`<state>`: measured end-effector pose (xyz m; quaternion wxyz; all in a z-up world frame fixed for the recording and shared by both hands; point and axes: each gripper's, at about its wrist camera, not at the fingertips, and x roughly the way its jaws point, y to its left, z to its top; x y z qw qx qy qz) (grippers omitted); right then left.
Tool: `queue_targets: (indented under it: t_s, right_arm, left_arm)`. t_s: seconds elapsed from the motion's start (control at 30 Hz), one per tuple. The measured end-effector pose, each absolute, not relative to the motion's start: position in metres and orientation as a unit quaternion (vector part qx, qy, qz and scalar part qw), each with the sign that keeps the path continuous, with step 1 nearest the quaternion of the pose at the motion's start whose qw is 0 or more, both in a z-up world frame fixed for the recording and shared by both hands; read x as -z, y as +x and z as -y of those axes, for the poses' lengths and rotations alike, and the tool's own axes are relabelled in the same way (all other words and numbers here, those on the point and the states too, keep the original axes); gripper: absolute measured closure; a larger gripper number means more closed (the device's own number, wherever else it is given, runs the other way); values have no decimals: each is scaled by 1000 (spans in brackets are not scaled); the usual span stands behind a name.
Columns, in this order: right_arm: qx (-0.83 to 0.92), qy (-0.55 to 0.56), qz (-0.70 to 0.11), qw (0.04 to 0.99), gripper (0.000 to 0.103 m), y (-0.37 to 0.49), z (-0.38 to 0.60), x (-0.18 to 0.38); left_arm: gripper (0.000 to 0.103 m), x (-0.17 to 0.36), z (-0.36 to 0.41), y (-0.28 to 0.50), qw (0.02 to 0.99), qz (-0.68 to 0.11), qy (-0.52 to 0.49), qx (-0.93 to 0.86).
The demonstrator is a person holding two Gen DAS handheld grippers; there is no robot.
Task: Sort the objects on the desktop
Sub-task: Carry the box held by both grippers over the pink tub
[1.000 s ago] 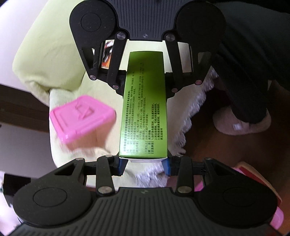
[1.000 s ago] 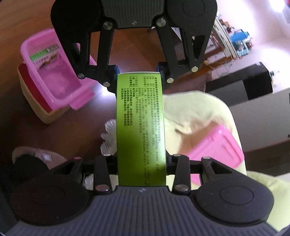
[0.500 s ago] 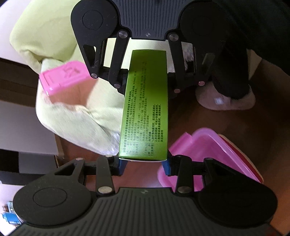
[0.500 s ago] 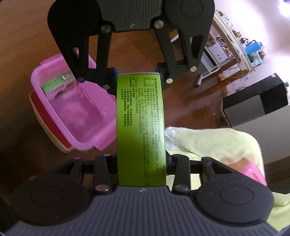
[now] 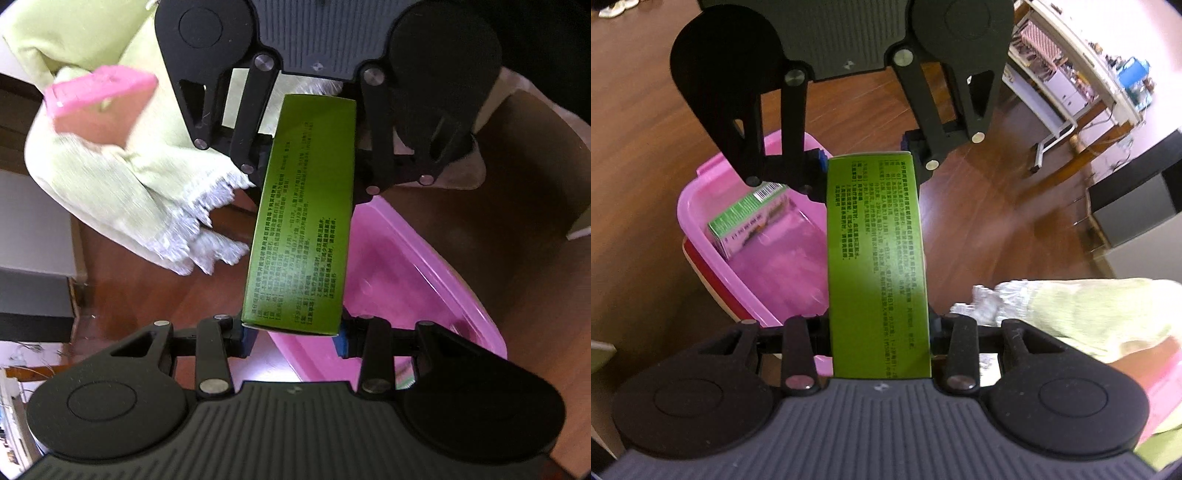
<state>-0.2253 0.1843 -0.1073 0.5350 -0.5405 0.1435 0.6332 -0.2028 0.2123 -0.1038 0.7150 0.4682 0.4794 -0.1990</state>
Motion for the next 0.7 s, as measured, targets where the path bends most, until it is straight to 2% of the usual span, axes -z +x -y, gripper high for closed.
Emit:
queue_targets:
  t_s: [0.7]
  right_arm:
    - [-651,-528,-193,510,68,-246,-213,146]
  left_arm:
    - [58,137,-251,-224,698,-520,428,240]
